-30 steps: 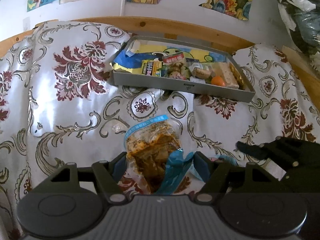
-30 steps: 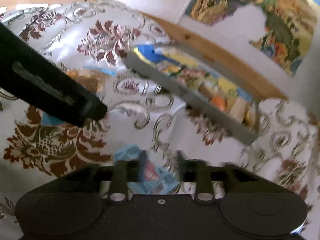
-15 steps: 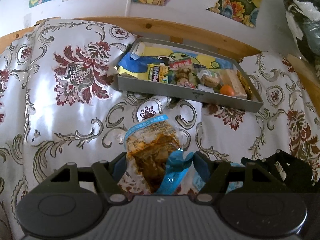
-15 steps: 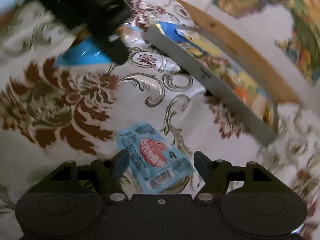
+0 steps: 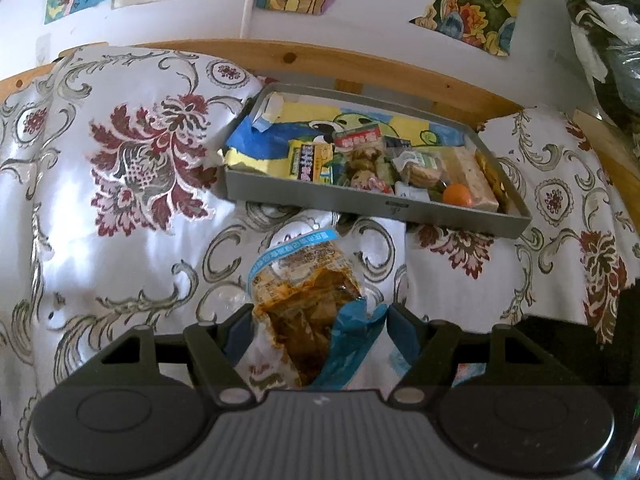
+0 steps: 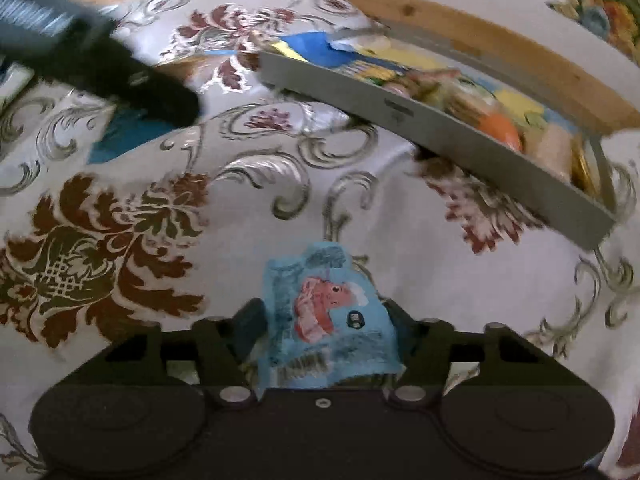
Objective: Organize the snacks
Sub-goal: 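Close right gripper on the blue fish-print packet and lift it, then carry the blue packet and the brown bag over the grey tray with both grippers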
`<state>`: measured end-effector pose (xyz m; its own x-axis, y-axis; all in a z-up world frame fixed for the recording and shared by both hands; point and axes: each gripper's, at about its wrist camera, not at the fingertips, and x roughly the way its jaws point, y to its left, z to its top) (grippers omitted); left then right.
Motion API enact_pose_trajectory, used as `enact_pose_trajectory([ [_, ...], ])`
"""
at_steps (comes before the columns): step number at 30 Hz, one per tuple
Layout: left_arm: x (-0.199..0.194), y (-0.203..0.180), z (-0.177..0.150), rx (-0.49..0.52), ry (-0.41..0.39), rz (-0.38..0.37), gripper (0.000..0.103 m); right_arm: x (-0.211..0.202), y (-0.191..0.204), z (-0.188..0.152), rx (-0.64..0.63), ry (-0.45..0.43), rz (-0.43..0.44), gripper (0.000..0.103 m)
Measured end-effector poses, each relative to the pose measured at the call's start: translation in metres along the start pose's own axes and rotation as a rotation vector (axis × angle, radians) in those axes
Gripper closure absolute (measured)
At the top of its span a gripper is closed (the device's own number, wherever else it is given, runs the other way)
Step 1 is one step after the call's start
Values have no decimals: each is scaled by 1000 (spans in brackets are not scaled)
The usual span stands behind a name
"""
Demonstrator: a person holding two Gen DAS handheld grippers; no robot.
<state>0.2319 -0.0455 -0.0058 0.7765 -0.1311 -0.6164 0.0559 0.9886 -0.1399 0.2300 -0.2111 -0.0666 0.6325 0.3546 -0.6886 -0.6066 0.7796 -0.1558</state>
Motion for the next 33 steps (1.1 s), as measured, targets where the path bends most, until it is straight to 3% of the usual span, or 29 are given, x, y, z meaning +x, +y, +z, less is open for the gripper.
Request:
enact_pose_trajectory([
  [9,4,-13,25,17,-50,-5,28,-13,15,8,-76,-74,-61,68],
  [18,5,-19,43,24,-84,0,28,-25,18,16,-129,-147,-162,75],
  [21,9,-20,51,24,-92,4,28,-36,13,24,-126,-208,-214,88],
  [24,15,-20,62,21,-103,11,28,-45,0,35,-103,-261,-250,88],
  [30,30,-22,79,19,-115,21,28,-39,-16,35,-67,-256,-254,88],
  [33,36,-24,85,27,-123,21,28,-46,-18,40,-57,-311,-277,88],
])
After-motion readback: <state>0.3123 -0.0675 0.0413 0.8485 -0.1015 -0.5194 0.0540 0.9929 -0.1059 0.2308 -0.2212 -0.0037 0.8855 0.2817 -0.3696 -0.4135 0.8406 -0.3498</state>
